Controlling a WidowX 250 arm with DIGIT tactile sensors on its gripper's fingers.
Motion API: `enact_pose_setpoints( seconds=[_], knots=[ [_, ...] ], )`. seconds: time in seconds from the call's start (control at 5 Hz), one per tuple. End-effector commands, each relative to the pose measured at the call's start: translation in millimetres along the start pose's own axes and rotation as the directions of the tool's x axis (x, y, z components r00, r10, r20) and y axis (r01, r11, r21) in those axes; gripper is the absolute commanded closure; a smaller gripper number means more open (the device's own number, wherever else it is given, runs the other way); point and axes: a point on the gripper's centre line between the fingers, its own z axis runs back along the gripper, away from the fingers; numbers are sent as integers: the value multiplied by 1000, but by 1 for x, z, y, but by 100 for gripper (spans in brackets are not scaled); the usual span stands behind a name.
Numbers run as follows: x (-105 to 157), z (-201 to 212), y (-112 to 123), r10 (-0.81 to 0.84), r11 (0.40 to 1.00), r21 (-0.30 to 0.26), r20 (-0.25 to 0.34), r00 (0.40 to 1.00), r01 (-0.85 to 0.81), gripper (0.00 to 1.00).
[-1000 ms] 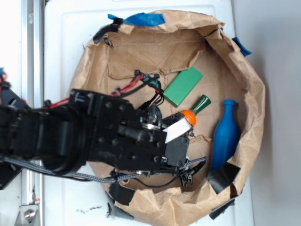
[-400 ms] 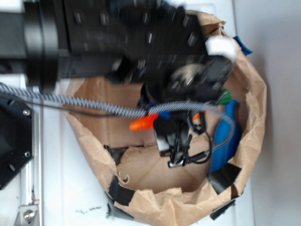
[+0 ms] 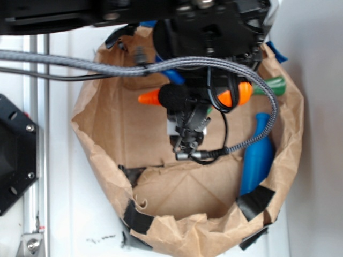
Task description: Grab the carrot.
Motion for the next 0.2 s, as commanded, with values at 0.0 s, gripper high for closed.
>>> enact_pose_setpoints(
  seconds=[0.0],
  knots=[
    [9, 11, -3, -24, 999, 24, 39, 999, 23, 100]
  ],
)
